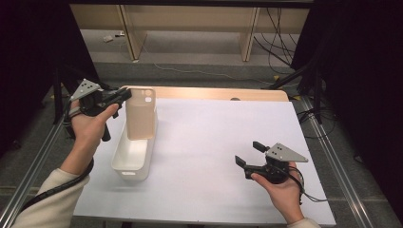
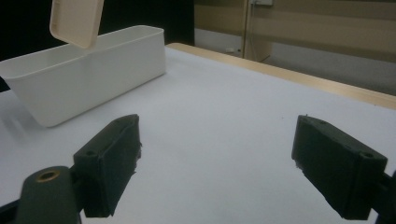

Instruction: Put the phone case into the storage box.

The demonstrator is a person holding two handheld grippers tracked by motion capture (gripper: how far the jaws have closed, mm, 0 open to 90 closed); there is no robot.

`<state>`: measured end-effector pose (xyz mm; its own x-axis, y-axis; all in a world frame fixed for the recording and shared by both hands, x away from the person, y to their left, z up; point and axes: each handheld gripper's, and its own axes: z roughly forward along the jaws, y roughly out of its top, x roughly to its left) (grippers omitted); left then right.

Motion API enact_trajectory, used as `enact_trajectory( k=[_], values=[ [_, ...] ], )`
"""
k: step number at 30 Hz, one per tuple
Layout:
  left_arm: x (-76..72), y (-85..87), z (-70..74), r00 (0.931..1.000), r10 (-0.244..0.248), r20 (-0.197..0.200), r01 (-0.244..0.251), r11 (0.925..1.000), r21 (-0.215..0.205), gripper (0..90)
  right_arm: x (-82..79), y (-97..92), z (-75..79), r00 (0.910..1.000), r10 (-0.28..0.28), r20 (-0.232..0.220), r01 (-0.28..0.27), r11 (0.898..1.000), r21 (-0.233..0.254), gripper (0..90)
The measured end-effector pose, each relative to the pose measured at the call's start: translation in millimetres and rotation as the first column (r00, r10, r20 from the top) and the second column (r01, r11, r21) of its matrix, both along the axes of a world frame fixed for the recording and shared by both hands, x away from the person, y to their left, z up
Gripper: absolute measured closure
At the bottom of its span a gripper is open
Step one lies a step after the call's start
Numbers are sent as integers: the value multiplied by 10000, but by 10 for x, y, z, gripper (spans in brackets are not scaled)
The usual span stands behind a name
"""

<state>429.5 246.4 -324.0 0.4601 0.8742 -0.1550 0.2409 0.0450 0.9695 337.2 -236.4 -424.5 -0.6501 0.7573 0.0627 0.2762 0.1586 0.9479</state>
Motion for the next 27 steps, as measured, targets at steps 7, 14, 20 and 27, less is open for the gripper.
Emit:
enact_trajectory(
  k=[7,14,20,27],
  values=[
    [23,28,-10,10000,47,-4,-47,10000,61,823,1,-1,-1,10000,-17,1,17,10000,-1,168],
    [50,54,-25,9999,102,-6,-102,9999,78,823,-1,-2,1,10000,-36,-5,36,10000,12,167],
    [72,73,-30,9999,149,22,-149,9998,95,823,-2,-2,1,10000,-44,-12,44,10000,19,168],
    [98,90,-36,9998,204,6,-204,9997,138,823,-1,-2,0,10000,-37,-23,37,10000,19,168]
  ],
)
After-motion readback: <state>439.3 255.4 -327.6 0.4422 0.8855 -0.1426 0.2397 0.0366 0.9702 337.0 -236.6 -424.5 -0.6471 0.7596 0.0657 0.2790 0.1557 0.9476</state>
